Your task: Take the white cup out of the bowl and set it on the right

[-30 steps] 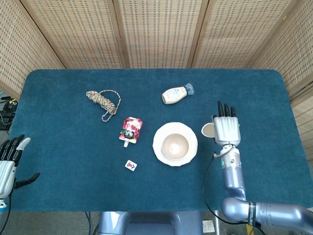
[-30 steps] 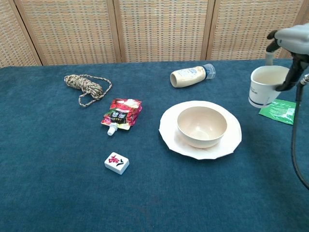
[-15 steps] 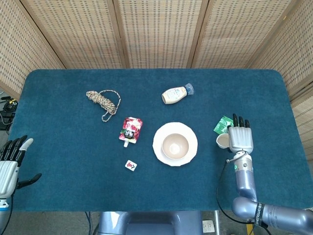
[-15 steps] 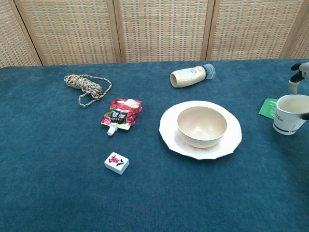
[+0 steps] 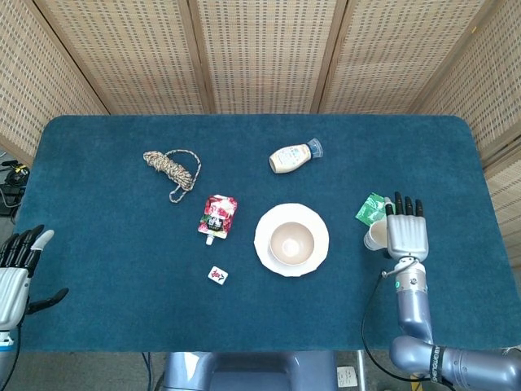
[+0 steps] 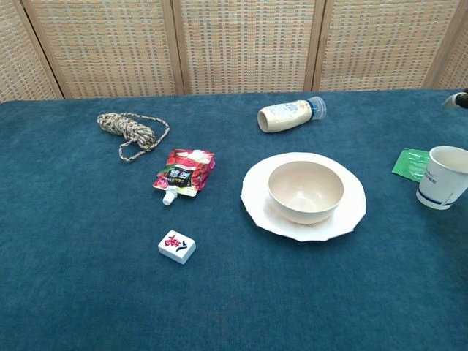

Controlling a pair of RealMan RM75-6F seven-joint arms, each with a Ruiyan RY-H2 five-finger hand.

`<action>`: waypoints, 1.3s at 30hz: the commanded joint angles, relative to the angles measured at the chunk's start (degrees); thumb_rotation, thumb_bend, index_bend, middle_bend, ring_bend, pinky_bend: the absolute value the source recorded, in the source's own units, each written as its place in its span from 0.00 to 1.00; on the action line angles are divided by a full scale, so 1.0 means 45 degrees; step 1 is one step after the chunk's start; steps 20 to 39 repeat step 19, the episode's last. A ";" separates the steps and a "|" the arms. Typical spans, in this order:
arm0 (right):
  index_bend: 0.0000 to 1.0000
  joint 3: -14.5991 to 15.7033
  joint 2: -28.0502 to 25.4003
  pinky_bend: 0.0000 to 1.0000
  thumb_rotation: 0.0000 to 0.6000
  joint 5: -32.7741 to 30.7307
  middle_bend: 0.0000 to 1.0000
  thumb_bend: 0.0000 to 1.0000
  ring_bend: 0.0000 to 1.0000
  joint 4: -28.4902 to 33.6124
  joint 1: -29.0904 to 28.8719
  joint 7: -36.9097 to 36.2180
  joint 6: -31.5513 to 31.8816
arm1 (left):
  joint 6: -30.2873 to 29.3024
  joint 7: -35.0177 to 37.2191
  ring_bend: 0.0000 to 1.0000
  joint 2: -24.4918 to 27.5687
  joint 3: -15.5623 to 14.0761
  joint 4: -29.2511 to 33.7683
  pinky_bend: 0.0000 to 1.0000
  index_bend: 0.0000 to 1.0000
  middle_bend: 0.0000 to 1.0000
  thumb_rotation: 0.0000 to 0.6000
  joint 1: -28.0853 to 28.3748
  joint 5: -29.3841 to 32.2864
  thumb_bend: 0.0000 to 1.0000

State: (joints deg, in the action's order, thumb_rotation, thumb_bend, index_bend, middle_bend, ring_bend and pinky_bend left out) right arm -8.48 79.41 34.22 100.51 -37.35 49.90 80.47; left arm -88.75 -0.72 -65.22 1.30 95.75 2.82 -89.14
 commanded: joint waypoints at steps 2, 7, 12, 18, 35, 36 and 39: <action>0.07 0.0530 -0.0577 0.01 1.00 0.1394 0.00 0.23 0.00 0.0717 0.0772 -0.0771 0.0847 | -0.0016 0.0054 0.00 0.0018 0.0020 -0.0023 0.00 0.00 0.00 1.00 -0.0011 0.0033 0.03; 0.07 0.2173 -0.0953 0.00 1.00 0.5026 0.00 0.23 0.00 0.0386 0.2600 -0.3596 0.2146 | -0.0005 -0.0151 0.00 -0.0073 0.0044 -0.0115 0.00 0.00 0.00 1.00 -0.0008 0.0092 0.03; 0.06 0.3158 -0.0754 0.00 1.00 0.7481 0.00 0.23 0.00 -0.1157 0.3900 -0.6195 0.2847 | -0.0098 -0.0406 0.00 -0.0203 0.0045 -0.0192 0.00 0.00 0.00 1.00 -0.0028 0.0030 0.03; 0.06 0.3543 -0.0480 0.00 1.00 0.9033 0.00 0.23 0.00 -0.2768 0.4833 -0.7897 0.3363 | -0.0017 -0.0526 0.00 -0.0328 0.0116 -0.0336 0.00 0.00 0.00 1.00 -0.0010 0.0225 0.03; 0.06 0.3579 -0.0483 0.00 1.00 0.9141 0.00 0.23 0.00 -0.2866 0.4915 -0.8021 0.3356 | -0.0011 -0.0528 0.00 -0.0336 0.0130 -0.0348 0.00 0.00 0.00 1.00 -0.0007 0.0254 0.03; 0.06 0.3579 -0.0483 0.00 1.00 0.9141 0.00 0.23 0.00 -0.2866 0.4915 -0.8021 0.3356 | -0.0011 -0.0528 0.00 -0.0336 0.0130 -0.0348 0.00 0.00 0.00 1.00 -0.0007 0.0254 0.03; 0.06 0.3579 -0.0483 0.00 1.00 0.9141 0.00 0.23 0.00 -0.2866 0.4915 -0.8021 0.3356 | -0.0011 -0.0528 0.00 -0.0336 0.0130 -0.0348 0.00 0.00 0.00 1.00 -0.0007 0.0254 0.03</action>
